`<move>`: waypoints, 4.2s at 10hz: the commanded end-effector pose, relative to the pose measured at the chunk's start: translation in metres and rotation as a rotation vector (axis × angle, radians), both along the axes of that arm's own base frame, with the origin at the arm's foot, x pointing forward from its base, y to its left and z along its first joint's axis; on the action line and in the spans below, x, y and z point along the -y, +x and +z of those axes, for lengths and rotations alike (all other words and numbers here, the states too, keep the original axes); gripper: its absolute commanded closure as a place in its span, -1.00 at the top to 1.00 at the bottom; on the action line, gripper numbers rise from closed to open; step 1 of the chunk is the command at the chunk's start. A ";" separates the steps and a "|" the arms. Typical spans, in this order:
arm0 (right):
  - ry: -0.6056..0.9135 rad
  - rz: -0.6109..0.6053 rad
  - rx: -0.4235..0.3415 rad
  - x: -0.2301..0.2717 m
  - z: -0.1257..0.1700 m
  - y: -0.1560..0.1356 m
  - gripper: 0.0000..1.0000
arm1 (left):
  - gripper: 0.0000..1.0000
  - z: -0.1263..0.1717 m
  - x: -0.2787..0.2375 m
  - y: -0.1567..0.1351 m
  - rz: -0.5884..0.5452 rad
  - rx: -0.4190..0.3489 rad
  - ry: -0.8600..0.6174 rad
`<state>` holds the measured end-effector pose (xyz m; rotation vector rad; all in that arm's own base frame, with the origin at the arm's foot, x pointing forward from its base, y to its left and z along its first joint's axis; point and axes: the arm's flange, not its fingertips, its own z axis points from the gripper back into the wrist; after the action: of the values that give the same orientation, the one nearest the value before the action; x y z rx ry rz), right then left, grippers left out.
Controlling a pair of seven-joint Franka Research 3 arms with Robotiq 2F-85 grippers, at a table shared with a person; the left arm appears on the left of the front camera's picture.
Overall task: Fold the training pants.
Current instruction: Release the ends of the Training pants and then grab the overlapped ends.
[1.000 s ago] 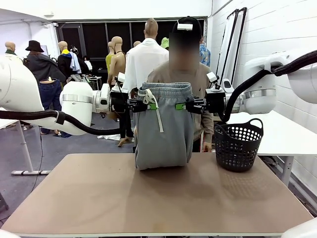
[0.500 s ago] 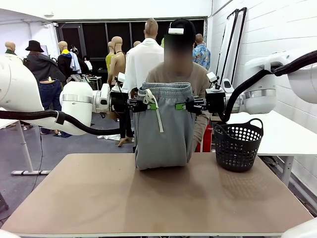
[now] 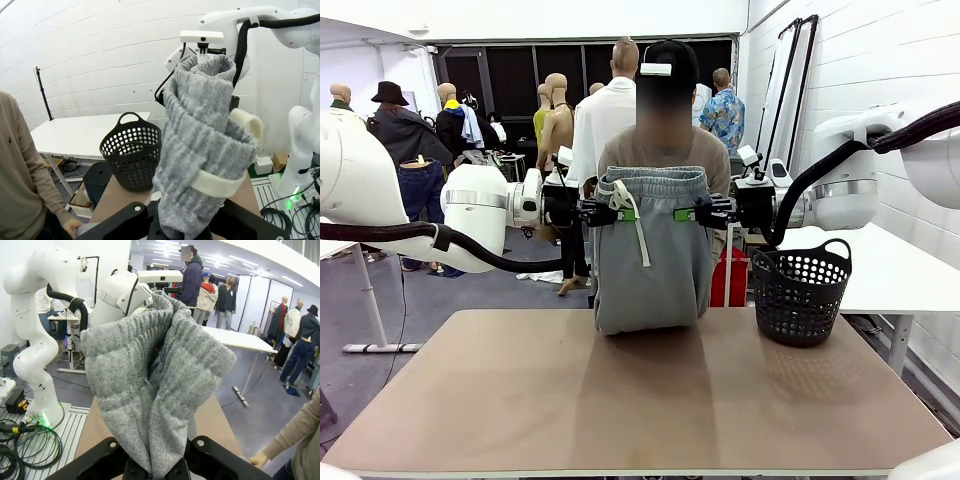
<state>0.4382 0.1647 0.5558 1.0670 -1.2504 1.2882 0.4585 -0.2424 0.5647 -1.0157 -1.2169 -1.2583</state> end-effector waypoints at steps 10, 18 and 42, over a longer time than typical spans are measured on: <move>0.006 0.012 0.004 -0.001 0.002 -0.002 -1.00 | -1.00 0.000 0.000 -0.005 0.007 0.023 -0.024; 0.006 0.012 0.004 -0.001 0.002 -0.002 -1.00 | -1.00 0.000 0.000 -0.005 0.007 0.023 -0.024; 0.006 0.012 0.004 -0.001 0.002 -0.002 -1.00 | -1.00 0.000 0.000 -0.005 0.007 0.023 -0.024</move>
<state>0.4382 0.1647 0.5557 1.0671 -1.2504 1.2881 0.4582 -0.2423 0.5642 -1.0166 -1.2176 -1.2566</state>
